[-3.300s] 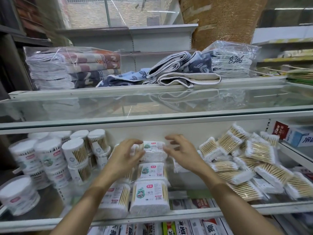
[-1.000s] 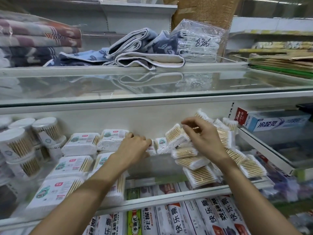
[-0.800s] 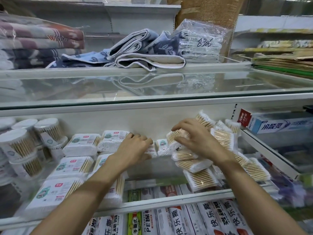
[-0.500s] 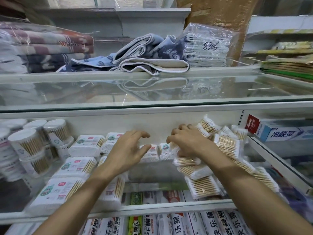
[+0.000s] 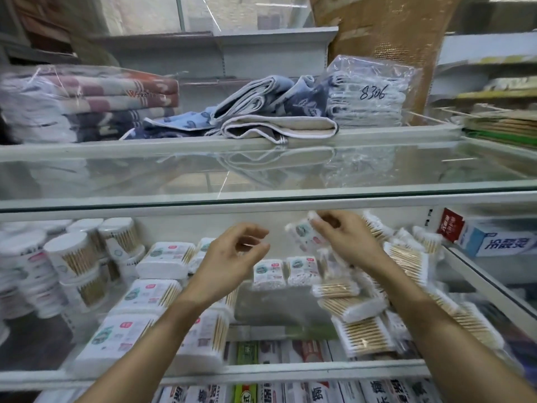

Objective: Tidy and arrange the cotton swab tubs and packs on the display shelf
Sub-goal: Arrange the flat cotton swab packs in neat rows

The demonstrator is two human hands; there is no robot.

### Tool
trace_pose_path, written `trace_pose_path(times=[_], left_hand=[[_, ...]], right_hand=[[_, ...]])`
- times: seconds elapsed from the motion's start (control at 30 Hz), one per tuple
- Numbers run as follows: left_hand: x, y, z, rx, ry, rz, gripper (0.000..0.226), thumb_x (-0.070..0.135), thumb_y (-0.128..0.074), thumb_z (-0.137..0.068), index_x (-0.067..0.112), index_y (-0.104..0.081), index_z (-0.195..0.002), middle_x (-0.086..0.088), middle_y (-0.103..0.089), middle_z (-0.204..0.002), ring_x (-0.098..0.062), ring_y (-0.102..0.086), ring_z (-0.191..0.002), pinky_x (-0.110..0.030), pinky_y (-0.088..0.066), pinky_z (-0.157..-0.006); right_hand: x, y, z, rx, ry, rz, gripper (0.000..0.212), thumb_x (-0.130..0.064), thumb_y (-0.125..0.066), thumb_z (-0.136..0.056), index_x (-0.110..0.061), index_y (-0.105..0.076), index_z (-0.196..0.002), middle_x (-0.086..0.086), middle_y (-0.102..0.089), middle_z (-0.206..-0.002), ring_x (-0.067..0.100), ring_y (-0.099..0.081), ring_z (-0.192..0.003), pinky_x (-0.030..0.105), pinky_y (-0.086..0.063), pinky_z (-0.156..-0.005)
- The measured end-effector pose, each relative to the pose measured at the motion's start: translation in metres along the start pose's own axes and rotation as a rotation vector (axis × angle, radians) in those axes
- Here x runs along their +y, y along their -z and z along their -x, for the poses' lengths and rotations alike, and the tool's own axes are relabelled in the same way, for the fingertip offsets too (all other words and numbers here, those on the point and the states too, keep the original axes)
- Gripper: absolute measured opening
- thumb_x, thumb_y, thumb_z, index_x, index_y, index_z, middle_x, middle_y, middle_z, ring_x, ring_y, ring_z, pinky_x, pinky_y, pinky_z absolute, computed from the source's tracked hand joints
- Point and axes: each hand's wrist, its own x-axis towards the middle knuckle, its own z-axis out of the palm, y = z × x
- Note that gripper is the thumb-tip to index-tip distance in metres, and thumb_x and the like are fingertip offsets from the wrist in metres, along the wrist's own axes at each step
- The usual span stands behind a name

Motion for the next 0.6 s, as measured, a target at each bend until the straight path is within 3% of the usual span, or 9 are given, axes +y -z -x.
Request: trace_pose_path(times=[0.07, 0.17, 0.33, 0.47, 0.53, 0.6], left_hand=[[0.000, -0.001, -0.003, -0.032, 0.076, 0.094, 0.018, 0.028, -0.066, -0.093, 0.033, -0.067, -0.110, 0.014, -0.069, -0.109, 0.000, -0.066, -0.098, -0.016, -0.052, -0.080], [-0.003, -0.002, -0.007, -0.054, 0.120, 0.198, 0.017, 0.026, -0.065, -0.094, 0.030, -0.067, -0.111, 0.012, -0.071, -0.108, -0.007, -0.071, -0.094, -0.020, -0.052, -0.079], [-0.003, -0.004, -0.010, -0.074, 0.110, 0.275, 0.020, 0.020, -0.064, -0.095, 0.021, -0.065, -0.115, -0.001, -0.070, -0.110, -0.018, -0.073, -0.089, -0.032, -0.059, -0.084], [0.001, -0.004, -0.011, -0.117, 0.109, 0.294, 0.029, 0.021, -0.068, -0.092, 0.022, -0.060, -0.120, -0.005, -0.068, -0.111, -0.020, -0.074, -0.086, -0.034, -0.060, -0.081], [0.003, -0.005, -0.012, -0.161, 0.131, 0.278, 0.038, 0.018, -0.070, -0.091, 0.021, -0.056, -0.126, -0.008, -0.065, -0.112, -0.022, -0.074, -0.084, -0.028, -0.059, -0.076], [0.001, -0.007, -0.014, -0.188, 0.151, 0.292, 0.044, 0.012, -0.069, -0.091, 0.021, -0.053, -0.131, -0.014, -0.065, -0.112, -0.027, -0.074, -0.082, -0.034, -0.060, -0.080]], right_hand=[[-0.004, 0.001, 0.001, -0.046, -0.184, -0.373, 0.020, -0.028, -0.055, -0.102, -0.016, -0.072, -0.104, -0.004, -0.076, -0.092, 0.006, -0.070, -0.080, 0.020, -0.052, -0.070], [-0.001, 0.001, 0.002, -0.107, -0.306, -0.670, 0.024, -0.020, -0.054, -0.101, -0.006, -0.073, -0.104, 0.013, -0.077, -0.099, 0.026, -0.071, -0.089, 0.039, -0.055, -0.080], [0.000, -0.002, 0.001, -0.132, -0.274, -0.622, 0.023, -0.021, -0.057, -0.099, -0.006, -0.071, -0.110, 0.013, -0.076, -0.102, 0.027, -0.070, -0.092, 0.036, -0.053, -0.076], [-0.005, -0.003, 0.000, -0.159, -0.226, -0.554, 0.021, -0.025, -0.062, -0.097, -0.011, -0.071, -0.110, 0.010, -0.077, -0.100, 0.029, -0.072, -0.097, 0.043, -0.055, -0.087], [-0.014, -0.005, 0.000, -0.177, -0.157, -0.418, 0.021, -0.026, -0.064, -0.096, -0.014, -0.071, -0.112, 0.005, -0.078, -0.098, 0.016, -0.073, -0.089, 0.030, -0.056, -0.076], [-0.023, -0.011, -0.002, -0.165, -0.088, -0.297, 0.024, -0.028, -0.064, -0.096, -0.016, -0.070, -0.117, 0.000, -0.077, -0.099, 0.006, -0.072, -0.084, 0.018, -0.052, -0.069]])
